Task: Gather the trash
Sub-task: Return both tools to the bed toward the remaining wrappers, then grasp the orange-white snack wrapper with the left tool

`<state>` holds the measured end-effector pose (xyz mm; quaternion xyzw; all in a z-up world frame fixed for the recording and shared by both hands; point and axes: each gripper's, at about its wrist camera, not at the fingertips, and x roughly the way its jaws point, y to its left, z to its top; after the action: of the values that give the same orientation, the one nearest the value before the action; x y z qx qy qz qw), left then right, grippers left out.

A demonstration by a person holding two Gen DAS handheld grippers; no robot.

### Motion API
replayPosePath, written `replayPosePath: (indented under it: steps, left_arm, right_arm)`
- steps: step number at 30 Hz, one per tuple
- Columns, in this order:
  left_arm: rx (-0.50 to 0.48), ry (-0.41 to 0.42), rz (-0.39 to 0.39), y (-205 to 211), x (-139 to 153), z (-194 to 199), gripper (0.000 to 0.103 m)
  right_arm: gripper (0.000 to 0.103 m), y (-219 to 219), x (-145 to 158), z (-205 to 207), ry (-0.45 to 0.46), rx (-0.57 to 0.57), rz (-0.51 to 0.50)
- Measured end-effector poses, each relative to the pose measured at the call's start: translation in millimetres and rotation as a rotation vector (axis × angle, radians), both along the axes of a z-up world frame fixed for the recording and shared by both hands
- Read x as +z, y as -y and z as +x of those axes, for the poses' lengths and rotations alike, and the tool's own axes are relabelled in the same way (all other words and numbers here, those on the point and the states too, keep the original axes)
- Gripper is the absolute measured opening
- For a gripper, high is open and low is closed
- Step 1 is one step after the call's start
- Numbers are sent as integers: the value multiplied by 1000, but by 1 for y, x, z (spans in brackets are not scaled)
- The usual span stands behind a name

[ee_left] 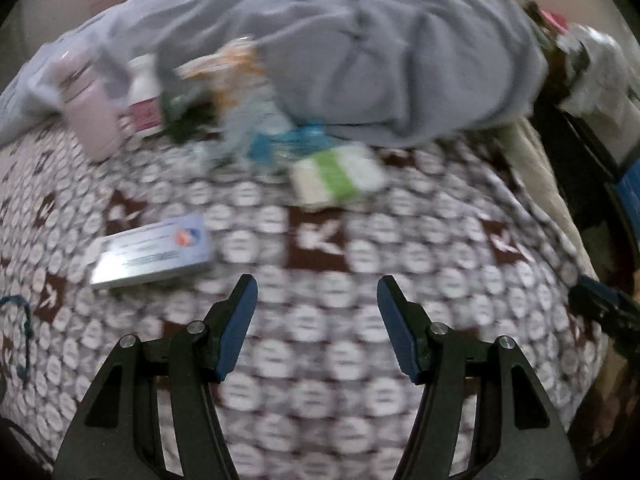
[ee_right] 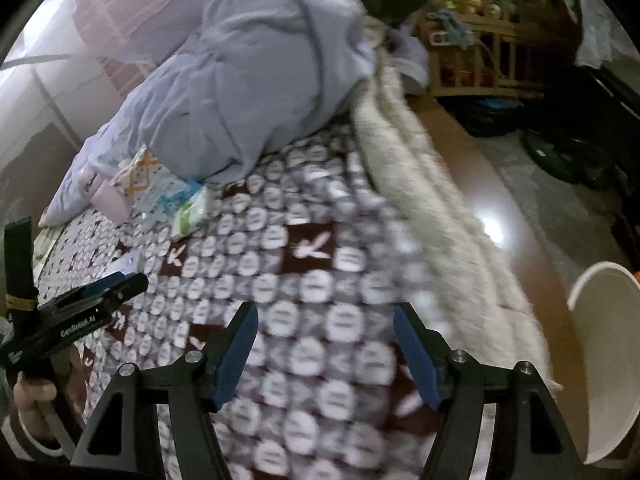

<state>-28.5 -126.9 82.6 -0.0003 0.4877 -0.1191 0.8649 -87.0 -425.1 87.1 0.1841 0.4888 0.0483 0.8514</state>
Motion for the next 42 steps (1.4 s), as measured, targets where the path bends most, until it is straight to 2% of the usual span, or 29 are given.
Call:
replayPosePath:
  steps: [4,10,19,24,25,26,27,30,35,38,42]
  left_arm:
    - [64,3,-40,-32,0,20,61]
    - [120,44,-92,-55,7,58,61]
    - [164,88,-109,-50,-2,125,61]
    - [158,94,-157,-49,-8,145,60]
    - [152,99,-174,-50,-8,147,45]
    - [148,101,-184,-50,-8,149,17]
    - [144,86,-187,-52,-8,151,9]
    - [152,64,-228,-63,-2,153,6]
    - [135,87,-245,-90,34,136,5]
    - [107,57,-261,-108,55,120,5]
    - [35,-48,-271,-126,65,84,5]
  right_arm:
    - [68,-25,-5,15,-9,46,-5]
    - [68,-58,-16,39,-22,104,12]
    - [68,-88,-23,71,-29,157,16]
    - [68,-91,-28,78,-37,163,20]
    - [68,-90,-28,78,-39,163,20]
    - [68,-90,-30,78,-41,162,21]
    - [68,-89,-31,79,-44,160,20]
    - [68,-86,-34,79,-53,153,23]
    - [68,-84,-31,75,-44,151,26]
    - [68,-86,-27,73,-36,156,30]
    - [68,-95,-21,70,-24,174,37]
